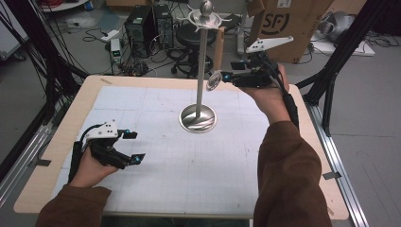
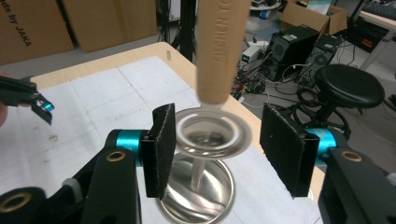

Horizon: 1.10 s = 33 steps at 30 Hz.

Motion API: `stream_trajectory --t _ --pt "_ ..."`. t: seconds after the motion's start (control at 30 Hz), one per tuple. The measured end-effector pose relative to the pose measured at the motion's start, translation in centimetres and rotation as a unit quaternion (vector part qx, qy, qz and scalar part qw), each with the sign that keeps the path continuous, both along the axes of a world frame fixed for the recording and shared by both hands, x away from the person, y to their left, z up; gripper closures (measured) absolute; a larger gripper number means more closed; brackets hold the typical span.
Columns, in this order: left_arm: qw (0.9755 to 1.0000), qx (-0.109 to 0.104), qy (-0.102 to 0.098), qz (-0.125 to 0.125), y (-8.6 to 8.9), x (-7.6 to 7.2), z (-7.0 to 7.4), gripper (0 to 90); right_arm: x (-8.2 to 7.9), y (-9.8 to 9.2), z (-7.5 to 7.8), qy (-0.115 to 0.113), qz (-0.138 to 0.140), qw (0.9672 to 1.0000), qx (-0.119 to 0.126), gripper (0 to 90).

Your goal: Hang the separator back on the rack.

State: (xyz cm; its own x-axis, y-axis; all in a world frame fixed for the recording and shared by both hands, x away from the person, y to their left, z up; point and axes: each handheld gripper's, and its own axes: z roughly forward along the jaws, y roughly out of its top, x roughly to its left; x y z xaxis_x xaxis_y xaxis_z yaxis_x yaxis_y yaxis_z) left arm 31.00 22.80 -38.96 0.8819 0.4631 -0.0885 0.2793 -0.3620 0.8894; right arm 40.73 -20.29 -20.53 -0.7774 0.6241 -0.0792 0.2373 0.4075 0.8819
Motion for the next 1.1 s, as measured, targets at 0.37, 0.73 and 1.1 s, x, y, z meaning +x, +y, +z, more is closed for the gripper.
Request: stream_trajectory --t 0.37,0.73,1.1 --pt "1.0 -0.001 -0.003 0.001 0.1 -0.1 0.1 11.9 -1.6 -1.1 -0.5 0.003 0.004 1.0 -0.001 41.7" --pt "1.0 -0.001 -0.004 0.001 0.1 -0.1 0.2 11.8 -3.7 -1.6 -1.1 -0.009 0.013 0.9998 0.007 36.8" --pt "1.0 0.0 -0.004 0.001 0.0 -0.1 0.1 11.8 -5.1 -2.5 -2.3 -0.011 0.037 0.9992 0.013 35.9"
